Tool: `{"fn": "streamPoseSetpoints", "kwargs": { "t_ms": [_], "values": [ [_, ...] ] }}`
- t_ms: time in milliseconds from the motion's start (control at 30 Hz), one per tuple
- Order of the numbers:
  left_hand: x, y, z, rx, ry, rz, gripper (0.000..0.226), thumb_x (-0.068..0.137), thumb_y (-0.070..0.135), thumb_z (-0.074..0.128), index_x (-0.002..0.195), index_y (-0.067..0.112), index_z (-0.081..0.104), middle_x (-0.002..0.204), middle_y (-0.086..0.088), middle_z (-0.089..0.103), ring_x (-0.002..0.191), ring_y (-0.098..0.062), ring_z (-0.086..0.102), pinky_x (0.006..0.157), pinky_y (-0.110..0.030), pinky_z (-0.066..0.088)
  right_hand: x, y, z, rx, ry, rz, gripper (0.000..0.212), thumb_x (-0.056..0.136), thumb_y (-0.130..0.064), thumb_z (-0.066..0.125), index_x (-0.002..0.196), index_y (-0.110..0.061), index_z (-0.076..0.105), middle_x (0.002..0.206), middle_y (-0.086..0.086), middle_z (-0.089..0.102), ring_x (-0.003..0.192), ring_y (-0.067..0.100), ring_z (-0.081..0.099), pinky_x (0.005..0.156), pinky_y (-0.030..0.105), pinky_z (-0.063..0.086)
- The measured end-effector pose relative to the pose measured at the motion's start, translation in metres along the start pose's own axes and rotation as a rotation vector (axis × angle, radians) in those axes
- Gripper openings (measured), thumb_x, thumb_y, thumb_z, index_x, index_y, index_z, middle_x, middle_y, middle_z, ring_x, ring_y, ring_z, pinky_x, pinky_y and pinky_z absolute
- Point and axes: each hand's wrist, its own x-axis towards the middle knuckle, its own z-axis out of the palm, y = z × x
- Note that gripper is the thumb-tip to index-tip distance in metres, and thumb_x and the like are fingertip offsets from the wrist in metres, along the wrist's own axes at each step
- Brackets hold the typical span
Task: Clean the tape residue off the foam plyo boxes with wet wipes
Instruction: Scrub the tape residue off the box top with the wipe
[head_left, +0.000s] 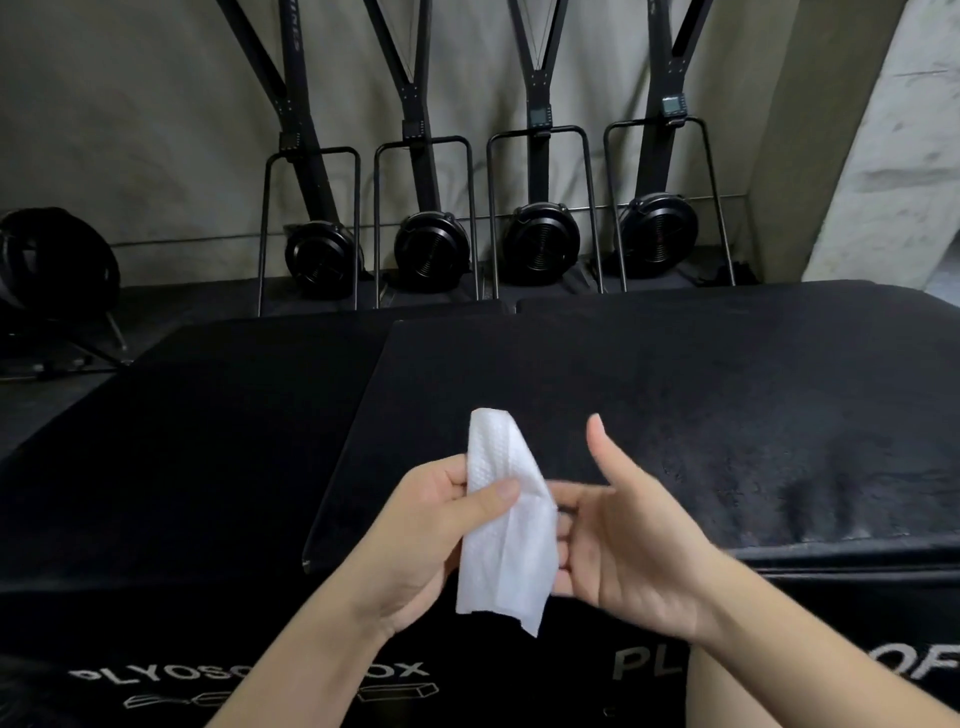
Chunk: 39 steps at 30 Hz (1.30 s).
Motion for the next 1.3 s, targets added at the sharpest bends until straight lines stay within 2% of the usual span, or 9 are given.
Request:
{"fn": "streamPoseSetpoints", "kwargs": {
  "t_ms": [233, 400, 500, 600, 733, 1033, 1167, 1233, 1300],
  "values": [
    [-0.01, -0.006, -0.014, 0.051, 0.01, 0.011, 0.026, 0.096, 0.019, 0.063, 0.118, 0.007, 0.068, 0.114, -0.016, 0.072, 0.108, -0.033, 0.069, 0.098, -0.055, 0.05, -0.004, 0.024, 0.006, -0.034, 0.149, -0.213, 0.011, 0.091, -0.013, 0.069, 0.097, -0.004, 0.066, 0.104, 0.019, 0.073, 0.097, 0.032, 0.071, 0.086, 0.043, 0.059],
    [-0.012, -0.015, -0.016, 0.18, 0.087, 0.061, 0.014, 0.094, 0.022, 0.067, 0.104, 0.016, 0.075, 0.087, -0.02, 0.071, 0.068, -0.029, 0.059, 0.057, -0.031, 0.045, -0.003, 0.025, 0.002, -0.498, 0.445, -0.487, 0.019, 0.085, -0.021, 0.078, 0.086, -0.007, 0.065, 0.065, 0.018, 0.052, 0.059, 0.026, 0.053, 0.055, 0.035, 0.049],
    [-0.012, -0.018, -0.017, 0.142, 0.109, 0.089, 0.012, 0.094, 0.012, 0.064, 0.096, 0.009, 0.076, 0.089, -0.03, 0.066, 0.069, -0.04, 0.052, 0.062, -0.031, 0.044, -0.007, 0.022, -0.001, -0.431, 0.342, -0.518, 0.013, 0.084, -0.015, 0.076, 0.091, -0.007, 0.069, 0.07, 0.021, 0.055, 0.064, 0.027, 0.056, 0.063, 0.036, 0.052],
    [-0.014, -0.017, -0.015, 0.164, 0.151, 0.139, 0.025, 0.089, -0.005, 0.061, 0.073, 0.008, 0.075, 0.075, -0.014, 0.067, 0.066, -0.03, 0.058, 0.067, -0.035, 0.051, -0.011, 0.017, -0.001, -0.448, 0.317, -0.566, 0.009, 0.087, -0.004, 0.07, 0.083, -0.01, 0.074, 0.07, 0.013, 0.062, 0.069, 0.023, 0.062, 0.069, 0.033, 0.056],
    [-0.018, -0.013, -0.01, 0.173, 0.14, 0.156, 0.037, 0.088, -0.017, 0.05, 0.078, 0.006, 0.077, 0.104, -0.008, 0.075, 0.088, -0.037, 0.071, 0.077, -0.041, 0.058, -0.011, 0.016, -0.005, -0.454, 0.364, -0.577, 0.022, 0.095, 0.004, 0.058, 0.084, -0.008, 0.072, 0.067, 0.013, 0.05, 0.067, 0.026, 0.047, 0.067, 0.038, 0.051],
    [-0.026, -0.013, -0.016, 0.202, 0.122, 0.176, 0.04, 0.086, -0.013, 0.045, 0.082, 0.007, 0.079, 0.117, -0.001, 0.071, 0.114, -0.02, 0.065, 0.1, -0.042, 0.05, -0.015, 0.014, 0.005, -0.376, 0.3, -0.522, 0.017, 0.096, 0.002, 0.053, 0.092, -0.001, 0.07, 0.066, 0.009, 0.03, 0.064, 0.026, 0.03, 0.062, 0.035, 0.039],
    [-0.041, -0.021, -0.016, 0.246, 0.208, 0.196, 0.033, 0.078, 0.015, 0.049, 0.084, 0.014, 0.081, 0.112, 0.002, 0.071, 0.106, -0.011, 0.063, 0.093, -0.026, 0.047, -0.014, 0.021, 0.013, -0.464, 0.297, -0.457, 0.02, 0.085, -0.021, 0.06, 0.09, -0.005, 0.07, 0.071, 0.013, 0.049, 0.068, 0.025, 0.049, 0.062, 0.036, 0.045],
    [-0.045, -0.036, -0.018, 0.387, 0.307, 0.214, 0.017, 0.083, 0.023, 0.061, 0.083, 0.023, 0.078, 0.102, 0.009, 0.07, 0.089, -0.006, 0.064, 0.08, -0.022, 0.048, -0.007, 0.033, 0.013, -0.705, 0.327, -0.46, 0.004, 0.09, -0.019, 0.073, 0.09, -0.017, 0.069, 0.072, 0.003, 0.054, 0.067, 0.017, 0.049, 0.06, 0.032, 0.045],
    [-0.043, -0.054, -0.022, 0.492, 0.33, 0.198, 0.012, 0.085, 0.019, 0.071, 0.088, 0.03, 0.072, 0.099, 0.013, 0.066, 0.084, -0.005, 0.064, 0.073, -0.023, 0.049, 0.007, 0.05, 0.01, -0.924, 0.328, -0.436, 0.021, 0.087, -0.014, 0.076, 0.098, -0.029, 0.066, 0.069, -0.011, 0.055, 0.064, 0.01, 0.049, 0.06, 0.027, 0.043]
  ]
}}
